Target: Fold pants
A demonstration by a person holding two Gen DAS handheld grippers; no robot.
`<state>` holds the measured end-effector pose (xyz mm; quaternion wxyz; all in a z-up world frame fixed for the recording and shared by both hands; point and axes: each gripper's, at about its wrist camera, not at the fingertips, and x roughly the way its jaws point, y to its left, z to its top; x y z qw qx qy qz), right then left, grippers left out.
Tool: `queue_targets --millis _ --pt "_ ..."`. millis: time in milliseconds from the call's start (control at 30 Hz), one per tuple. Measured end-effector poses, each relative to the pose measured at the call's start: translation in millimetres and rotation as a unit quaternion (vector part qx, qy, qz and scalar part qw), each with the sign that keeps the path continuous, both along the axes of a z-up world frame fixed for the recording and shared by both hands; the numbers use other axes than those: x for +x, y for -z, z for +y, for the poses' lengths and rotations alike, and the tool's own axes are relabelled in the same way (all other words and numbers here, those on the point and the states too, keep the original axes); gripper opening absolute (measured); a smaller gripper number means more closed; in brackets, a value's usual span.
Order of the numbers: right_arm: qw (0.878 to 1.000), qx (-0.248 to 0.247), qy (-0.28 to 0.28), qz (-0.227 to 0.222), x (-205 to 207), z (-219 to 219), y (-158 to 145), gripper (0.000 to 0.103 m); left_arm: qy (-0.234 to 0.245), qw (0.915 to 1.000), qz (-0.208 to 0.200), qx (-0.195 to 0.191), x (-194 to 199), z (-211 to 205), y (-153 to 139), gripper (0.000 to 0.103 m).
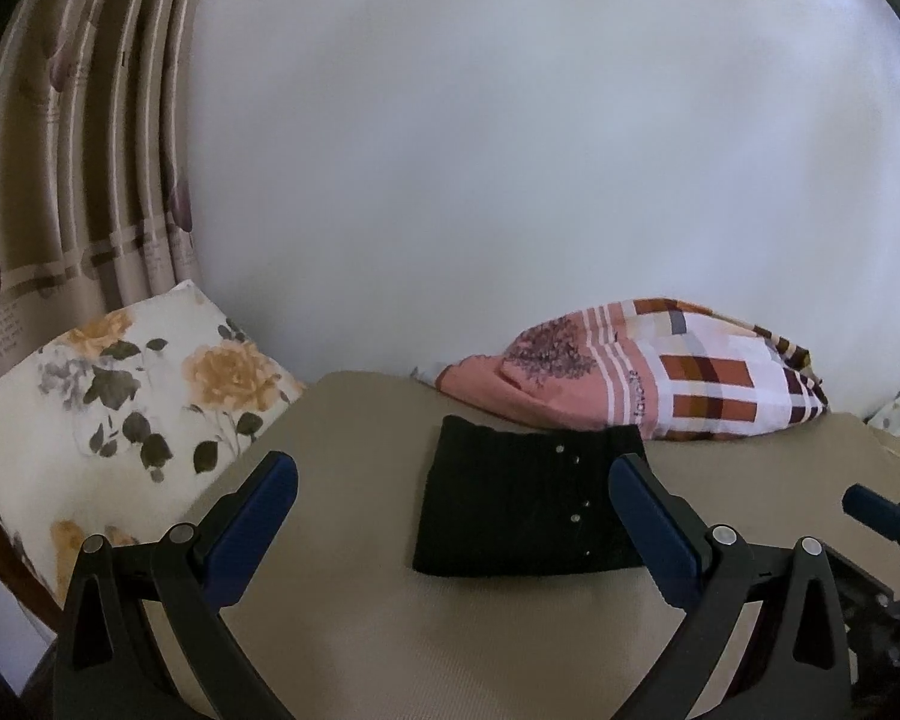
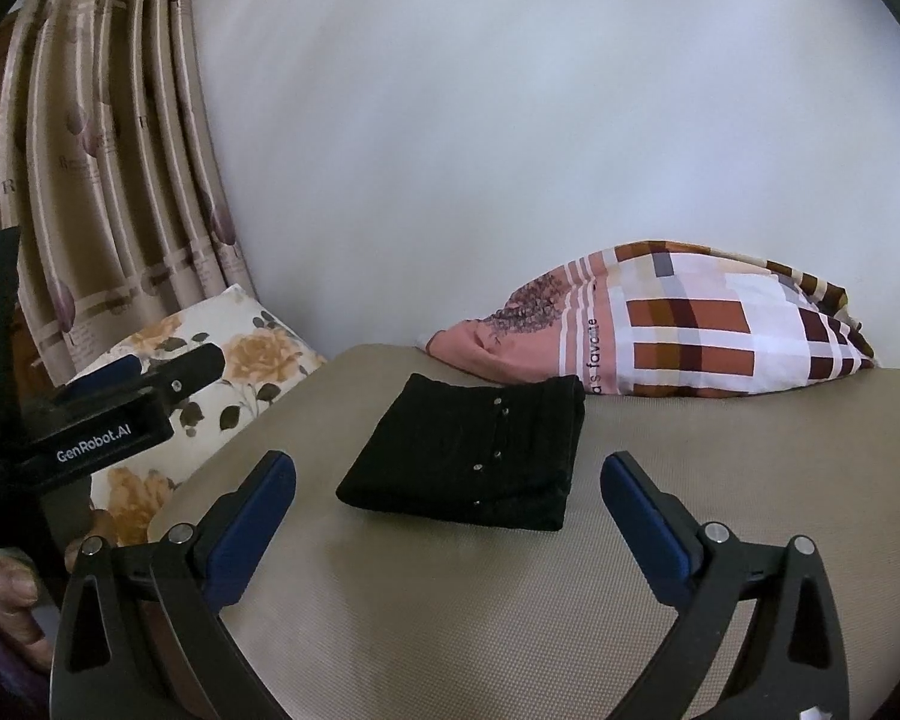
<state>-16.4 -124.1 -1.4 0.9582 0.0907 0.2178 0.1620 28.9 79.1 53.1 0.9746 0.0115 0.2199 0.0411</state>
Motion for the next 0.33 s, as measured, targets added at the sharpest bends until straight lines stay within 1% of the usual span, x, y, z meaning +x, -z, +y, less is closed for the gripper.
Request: queue_targets --millis 67,133,167,333 --pt "1.0 0.001 -0.001 0.004 1.5 0.6 2.6 0.102 0.0 1.0 0.0 0.003 2.2 -0.2 4.3 0.103" --pt "1.0 0.001 -0.003 0.009 3.6 1.5 5.7 0.102 -0.009 0.9996 -0.009 0.023 1.8 -3.5 8.2 0.103" --pt "1.0 0.002 -0.005 0.012 4.7 2.4 7.4 0.102 -0.011 0.9995 -0.012 0.026 1.4 -4.1 8.9 0.103" --pt "1.0 0.001 -0.011 0.017 7.4 6.3 11.4 0.102 -0.011 0.9998 -0.009 0.012 4.0 -0.6 8.9 0.103"
